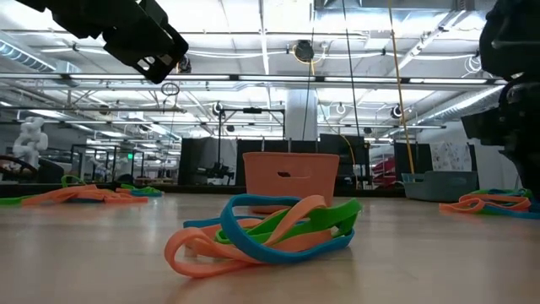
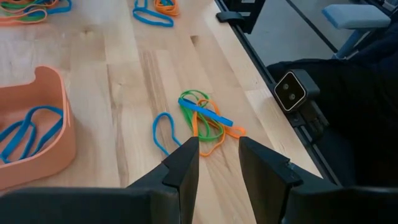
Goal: Sort rubber bands into baskets
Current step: Put the blue rubber band into the orange bin
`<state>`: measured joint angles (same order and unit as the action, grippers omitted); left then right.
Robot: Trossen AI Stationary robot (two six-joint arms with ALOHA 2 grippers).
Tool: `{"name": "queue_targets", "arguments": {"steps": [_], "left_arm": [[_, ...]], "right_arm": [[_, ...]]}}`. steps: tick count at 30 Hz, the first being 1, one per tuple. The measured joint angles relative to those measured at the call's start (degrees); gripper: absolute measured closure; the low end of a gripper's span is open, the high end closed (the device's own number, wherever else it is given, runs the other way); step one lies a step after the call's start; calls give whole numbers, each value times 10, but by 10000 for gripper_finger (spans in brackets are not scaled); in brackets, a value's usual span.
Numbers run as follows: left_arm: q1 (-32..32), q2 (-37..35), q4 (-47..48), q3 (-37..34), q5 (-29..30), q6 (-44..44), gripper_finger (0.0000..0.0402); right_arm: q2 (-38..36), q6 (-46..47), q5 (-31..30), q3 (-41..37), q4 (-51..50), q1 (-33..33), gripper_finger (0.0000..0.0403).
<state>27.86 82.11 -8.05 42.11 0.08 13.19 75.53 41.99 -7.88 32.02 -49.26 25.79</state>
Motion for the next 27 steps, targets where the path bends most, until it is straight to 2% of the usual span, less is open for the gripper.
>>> {"name": "queue_targets", "arguments": {"steps": [3,7,9,15,20,24,27], "left_arm": [[0,0,1,0,0,0,281],[0,0,5,0,0,0,281],[0,0,11,0,0,0,281],[0,0,13,0,0,1,281],[0,0,13,0,0,14,281],[0,0,14,0,0,15,281],[0,0,15,0,0,15,281]], "right_arm": [[-2,-2,12,-9,11,-5,306],[-5,-1,23,4,-14,-5,376],[-5,0,23,21,-52,-6,394],[-6,57,22,116,-202,-7,400],[-6,64,6,212,-273,-6,402],[-6,61,-52,285,-286,-6,402],[-7,31,-99,330,-245,-6,402]]}}
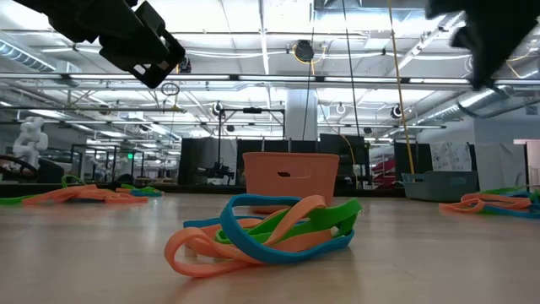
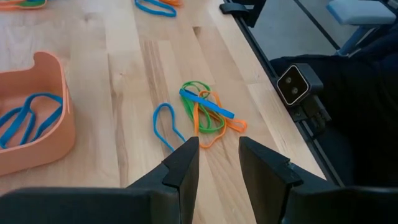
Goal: Sort rubber bands into baskets
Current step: Put the blue rubber band into the orange bin
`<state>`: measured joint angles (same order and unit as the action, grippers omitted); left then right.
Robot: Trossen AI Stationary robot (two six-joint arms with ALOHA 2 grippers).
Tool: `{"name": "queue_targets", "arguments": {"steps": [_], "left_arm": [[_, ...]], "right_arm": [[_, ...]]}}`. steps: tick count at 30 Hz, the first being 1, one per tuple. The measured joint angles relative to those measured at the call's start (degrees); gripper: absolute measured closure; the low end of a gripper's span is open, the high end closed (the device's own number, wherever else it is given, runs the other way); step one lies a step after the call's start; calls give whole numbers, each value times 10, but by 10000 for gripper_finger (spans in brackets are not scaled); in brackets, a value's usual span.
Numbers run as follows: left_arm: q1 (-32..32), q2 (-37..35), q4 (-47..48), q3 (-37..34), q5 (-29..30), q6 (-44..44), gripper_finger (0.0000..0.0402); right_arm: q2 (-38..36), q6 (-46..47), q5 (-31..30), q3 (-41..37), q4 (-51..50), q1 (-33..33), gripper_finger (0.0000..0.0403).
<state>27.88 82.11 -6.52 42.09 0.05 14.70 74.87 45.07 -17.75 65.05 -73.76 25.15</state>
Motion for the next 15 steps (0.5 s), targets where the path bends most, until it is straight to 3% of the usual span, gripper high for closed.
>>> {"name": "queue_targets", "arguments": {"steps": [6,10,15], "left_arm": [[0,0,16,0,1,-2,281],[-2,-3,55,0,27,-4,281],[-5,-42,101,1,65,-48,281]], "right_arm": [[1,-158,-88,19,236,-2,402],[20,-269,-89,11,394,-12,403],[67,-362,-71,11,498,-35,403]]}}
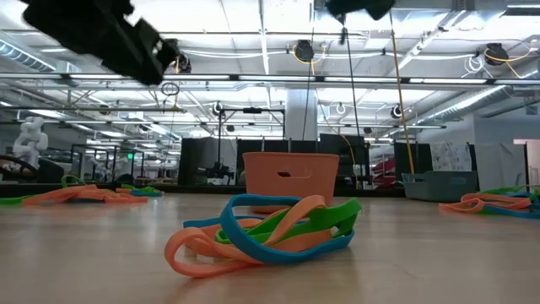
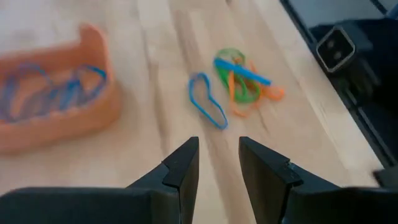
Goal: Sort rubber bands into baskets
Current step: Put the blue rubber band into the orange bin
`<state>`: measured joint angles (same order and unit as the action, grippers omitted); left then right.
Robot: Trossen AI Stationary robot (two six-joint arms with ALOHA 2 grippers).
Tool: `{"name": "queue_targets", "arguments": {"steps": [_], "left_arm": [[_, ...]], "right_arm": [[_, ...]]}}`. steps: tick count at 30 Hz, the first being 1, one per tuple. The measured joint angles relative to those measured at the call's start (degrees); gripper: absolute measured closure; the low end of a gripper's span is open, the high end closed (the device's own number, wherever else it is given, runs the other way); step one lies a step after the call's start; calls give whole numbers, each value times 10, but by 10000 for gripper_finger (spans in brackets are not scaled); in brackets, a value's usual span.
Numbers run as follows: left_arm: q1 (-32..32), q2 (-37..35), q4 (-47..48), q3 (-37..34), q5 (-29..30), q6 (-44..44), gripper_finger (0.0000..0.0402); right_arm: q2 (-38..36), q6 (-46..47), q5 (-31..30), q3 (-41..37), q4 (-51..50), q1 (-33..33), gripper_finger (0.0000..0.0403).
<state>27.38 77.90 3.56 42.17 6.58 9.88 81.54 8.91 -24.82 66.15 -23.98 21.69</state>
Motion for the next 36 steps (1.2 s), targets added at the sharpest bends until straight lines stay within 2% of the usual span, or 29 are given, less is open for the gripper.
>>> {"name": "queue_targets", "arguments": {"steps": [6,12,15,19,25,30,33,36], "left_arm": [[-1,-105,18,-30,192,-34,281],[-2,-206,-58,-140,253,-47,281],[-12,-246,-91,-196,262,-22,281],[-21,-276,-103,-225,254,30,281],[-22,-278,-117,-226,238,32,281],[-22,-278,-123,-226,235,29,281],[-22,-278,-123,-226,235,29,281],[-22,-278,-123,-226,235,32,281]], "right_arm": [[77,-28,50,0,65,-45,403],[138,-26,72,0,71,-76,403],[159,-26,72,0,77,-85,399],[179,-10,72,0,100,-94,391],[191,-4,78,-1,116,-107,382],[191,11,137,0,123,-120,371],[190,24,164,0,119,-126,355],[190,41,166,0,104,-133,331]]}}
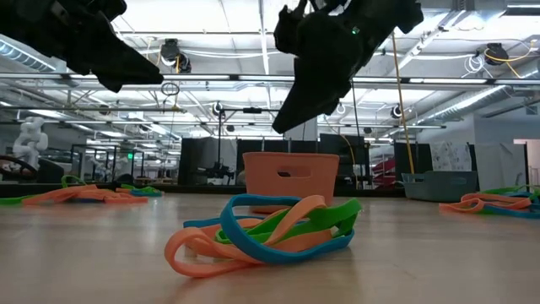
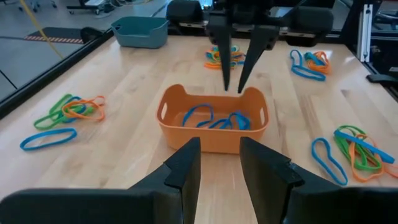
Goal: Sort rubber bands into baskets
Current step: Put the blue rubber band into the orange bin
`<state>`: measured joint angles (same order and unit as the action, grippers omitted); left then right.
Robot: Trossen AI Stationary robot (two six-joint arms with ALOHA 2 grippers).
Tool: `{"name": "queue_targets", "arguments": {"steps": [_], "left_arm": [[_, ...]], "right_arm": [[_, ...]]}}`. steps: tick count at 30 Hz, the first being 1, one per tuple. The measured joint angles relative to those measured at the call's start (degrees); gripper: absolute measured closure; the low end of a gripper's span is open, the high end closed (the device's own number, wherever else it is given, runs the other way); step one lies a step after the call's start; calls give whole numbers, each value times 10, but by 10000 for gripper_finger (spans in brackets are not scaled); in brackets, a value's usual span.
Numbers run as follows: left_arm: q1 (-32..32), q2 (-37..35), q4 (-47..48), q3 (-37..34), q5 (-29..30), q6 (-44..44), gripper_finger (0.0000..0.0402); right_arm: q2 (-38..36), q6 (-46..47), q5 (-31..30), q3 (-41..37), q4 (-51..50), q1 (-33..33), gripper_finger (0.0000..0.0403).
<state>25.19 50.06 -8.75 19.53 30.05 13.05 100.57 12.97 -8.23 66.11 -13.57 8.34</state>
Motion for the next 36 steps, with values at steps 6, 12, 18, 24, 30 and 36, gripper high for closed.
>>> {"name": "queue_targets", "arguments": {"steps": [6,12,18,24,30,36], "left_arm": [[0,0,0,0,0,0,281],[0,0,1,0,0,1,281],[0,0,2,0,-3,1,281],[0,0,2,0,-46,2,281],[0,0,2,0,-60,1,281],[0,0,2,0,-60,2,281]], "right_arm": [[0,10,0,0,-16,-14,282],[0,-3,-20,36,-52,-26,254],[0,-11,-23,110,-99,-40,250],[-1,66,16,162,-189,-27,250],[-1,100,78,162,-201,32,250],[-1,115,84,162,-202,111,250]]}}
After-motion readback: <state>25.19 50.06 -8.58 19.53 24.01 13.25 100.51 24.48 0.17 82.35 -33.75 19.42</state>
